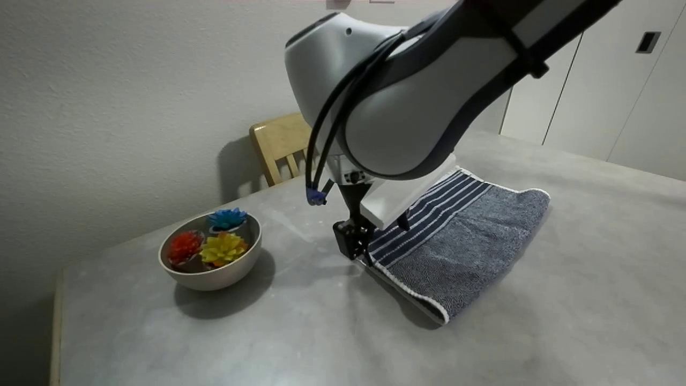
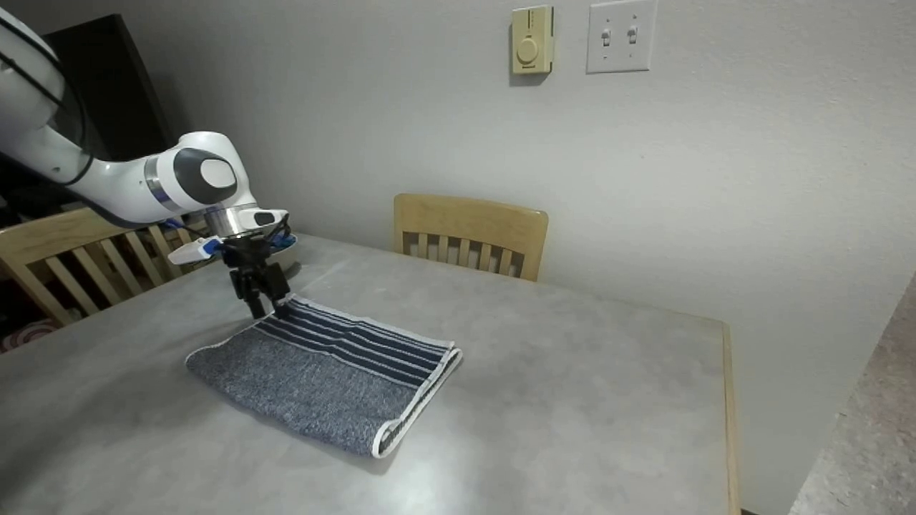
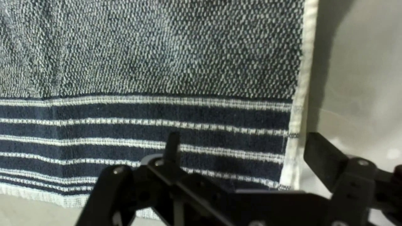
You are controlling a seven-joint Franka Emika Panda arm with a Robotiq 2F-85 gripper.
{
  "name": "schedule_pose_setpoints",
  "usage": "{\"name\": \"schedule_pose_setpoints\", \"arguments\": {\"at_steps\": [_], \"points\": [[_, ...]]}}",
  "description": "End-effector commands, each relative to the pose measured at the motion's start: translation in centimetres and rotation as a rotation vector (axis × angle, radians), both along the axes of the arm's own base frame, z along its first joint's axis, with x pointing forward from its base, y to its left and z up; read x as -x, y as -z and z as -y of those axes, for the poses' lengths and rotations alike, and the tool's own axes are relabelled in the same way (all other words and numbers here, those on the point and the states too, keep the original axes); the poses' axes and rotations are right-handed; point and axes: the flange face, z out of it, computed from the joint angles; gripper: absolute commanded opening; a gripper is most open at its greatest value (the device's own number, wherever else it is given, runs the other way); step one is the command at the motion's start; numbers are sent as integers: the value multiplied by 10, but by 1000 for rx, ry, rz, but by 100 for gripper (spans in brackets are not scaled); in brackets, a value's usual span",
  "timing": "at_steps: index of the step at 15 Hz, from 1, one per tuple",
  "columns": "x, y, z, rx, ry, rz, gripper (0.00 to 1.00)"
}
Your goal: Fold the towel
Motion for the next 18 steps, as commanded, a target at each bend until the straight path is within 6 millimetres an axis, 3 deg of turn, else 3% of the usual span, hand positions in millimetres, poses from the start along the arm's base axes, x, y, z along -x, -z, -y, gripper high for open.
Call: {"name": "schedule_pose_setpoints", "arguments": {"at_steps": [1,4,5,8,9,12,13,14,15,18], "points": [[5,7,-5,13,26,-2,100],[10,14,-3,8,51,-6,93],[12,17,-2,7,60,-10,82],[16,18,0,-7,85,-12,62],[17,18,-1,-12,93,-10,59],[18,20,-2,-14,108,-8,67],[19,21,-2,-15,112,-9,60],[19,21,-1,-14,114,-11,42],[19,21,-1,-16,113,-14,41],[19,21,-3,-50,93,-29,20]]}}
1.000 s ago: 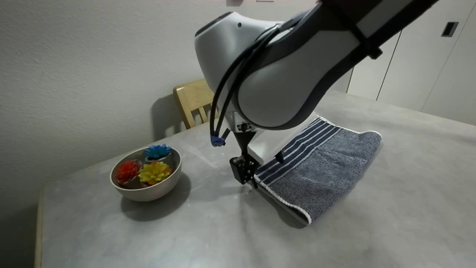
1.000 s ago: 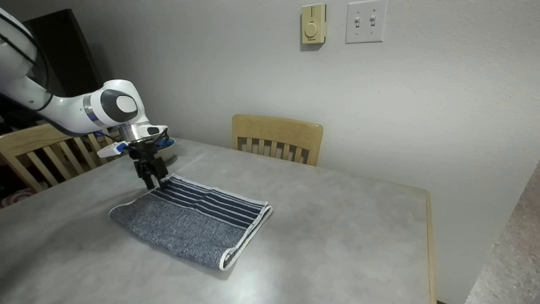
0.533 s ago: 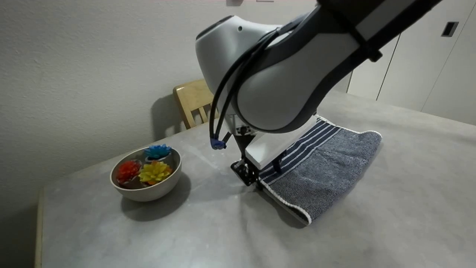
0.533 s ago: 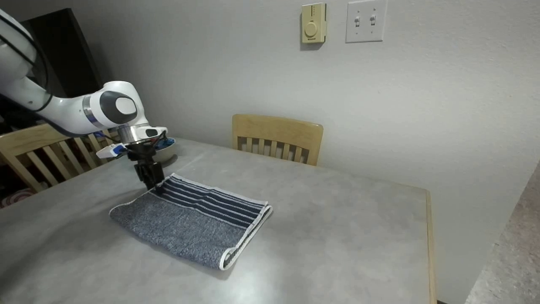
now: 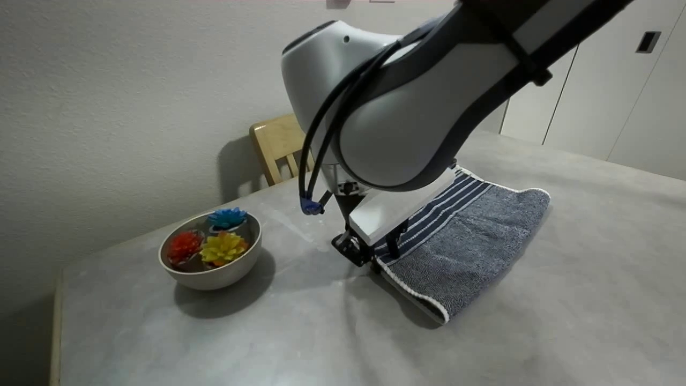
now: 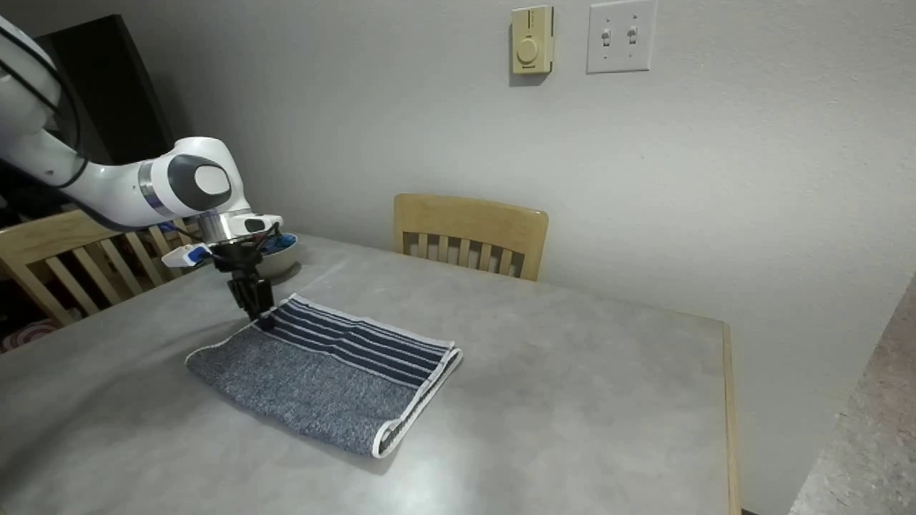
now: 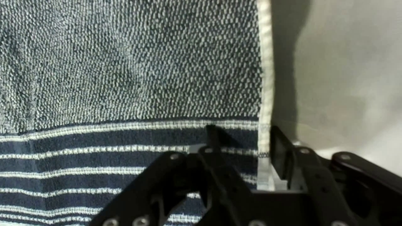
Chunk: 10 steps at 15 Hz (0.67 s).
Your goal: Fold the towel
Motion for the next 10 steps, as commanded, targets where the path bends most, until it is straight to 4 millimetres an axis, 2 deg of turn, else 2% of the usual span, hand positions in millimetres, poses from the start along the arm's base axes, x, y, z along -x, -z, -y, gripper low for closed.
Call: {"name": "schedule_pose_setpoints", "arguments": {"at_steps": [1,3,10], "points": [[10,13,9,-42,-9,-39,13],[9,11,9,-84,-43,-53,1],[11,-21,-13,-245,-364,-128,1]]}}
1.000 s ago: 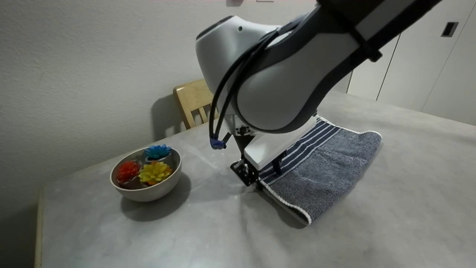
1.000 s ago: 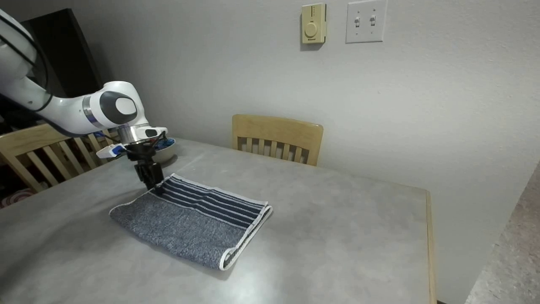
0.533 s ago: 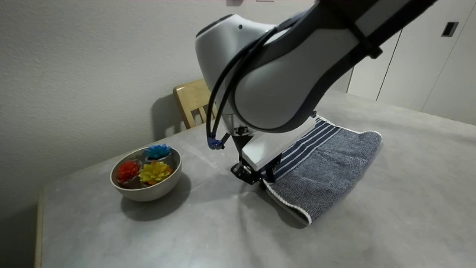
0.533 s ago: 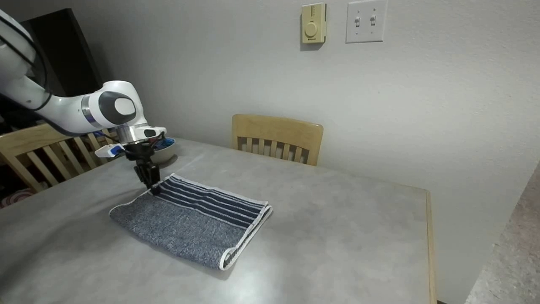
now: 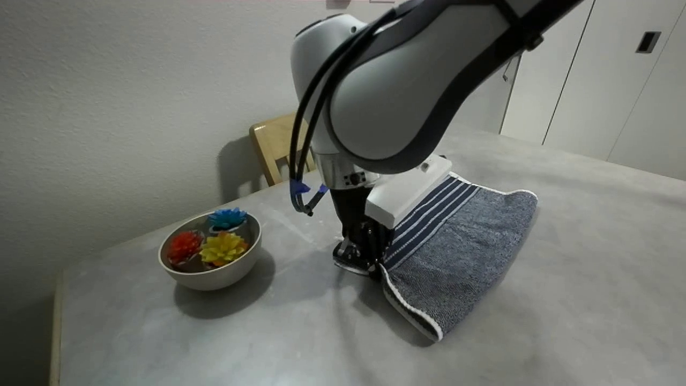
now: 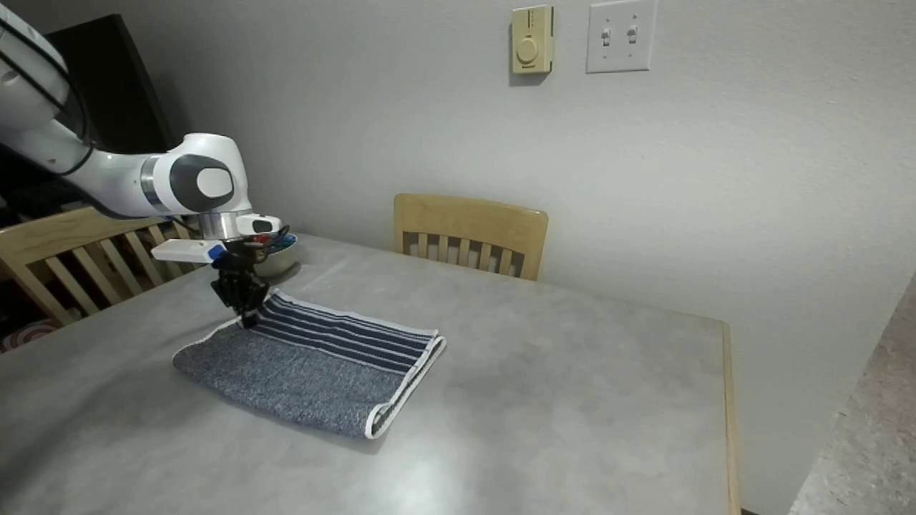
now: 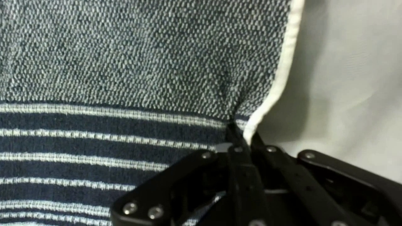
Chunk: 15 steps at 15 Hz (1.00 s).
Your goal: Fold the towel
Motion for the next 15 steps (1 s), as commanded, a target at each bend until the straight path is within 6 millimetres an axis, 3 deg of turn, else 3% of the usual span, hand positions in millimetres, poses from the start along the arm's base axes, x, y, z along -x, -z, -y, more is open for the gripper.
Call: {"name": "schedule_pose_setpoints", "arguments": {"at_steps": [1,4,7,10,15], "points": [[11,-24,-13,-67,-161,-25,1],[14,-51,-22,-74,-264,-17,1],[16,-82,-17,-82,-341,-14,1],[19,-116,3,-101,-443,-43,1],[19,-157,59,-33,-566,-190,1]]}}
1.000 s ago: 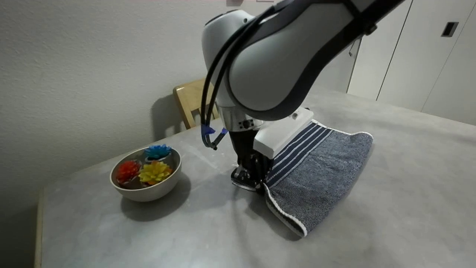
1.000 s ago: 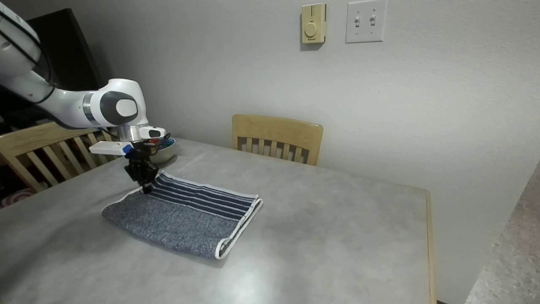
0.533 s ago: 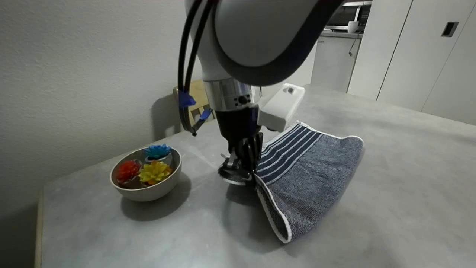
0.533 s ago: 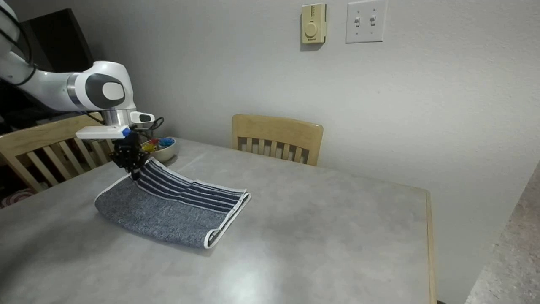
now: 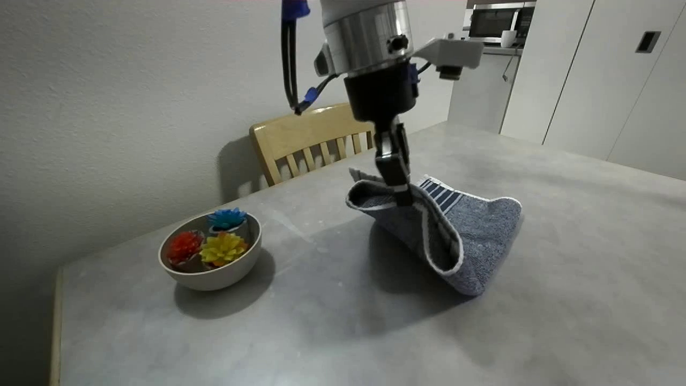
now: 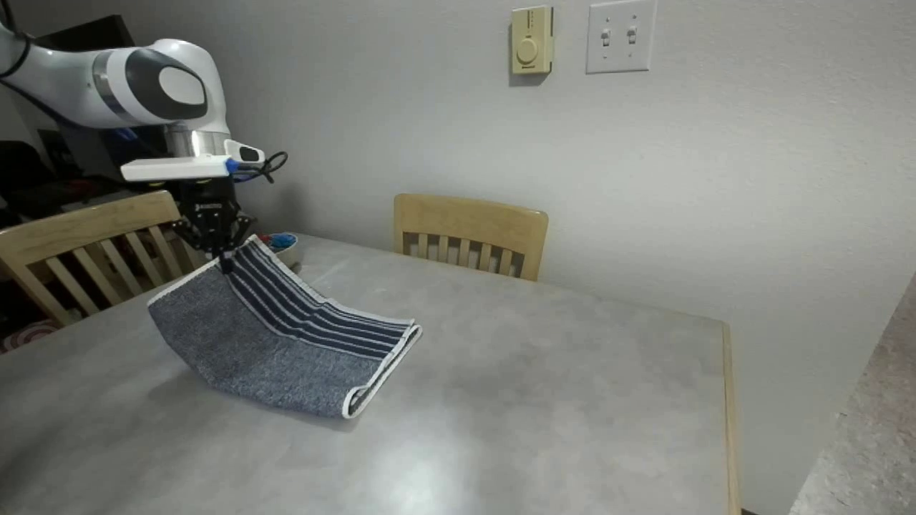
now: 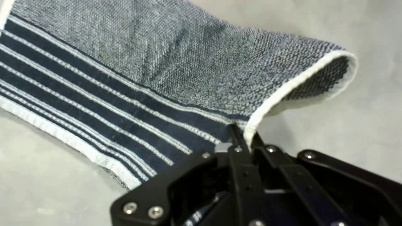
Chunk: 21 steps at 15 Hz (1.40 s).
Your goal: Fold the towel
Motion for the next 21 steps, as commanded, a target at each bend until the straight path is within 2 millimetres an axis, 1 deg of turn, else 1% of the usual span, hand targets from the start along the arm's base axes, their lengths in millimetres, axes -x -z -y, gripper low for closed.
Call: {"name": "schedule_pose_setpoints", "arguments": {"at_steps": [1,3,6,10,14,17,21], "points": [[8,-25,40,79,-96,-97,1],[8,-34,55,126,-138,-140,1],[5,-37,73,157,-210,-203,1],[-6,-28,105,164,-347,-310,1],[-19,-12,150,160,-490,-427,1],[-28,-5,184,155,-584,-500,1],[-37,-4,218,162,-670,-563,1]]}}
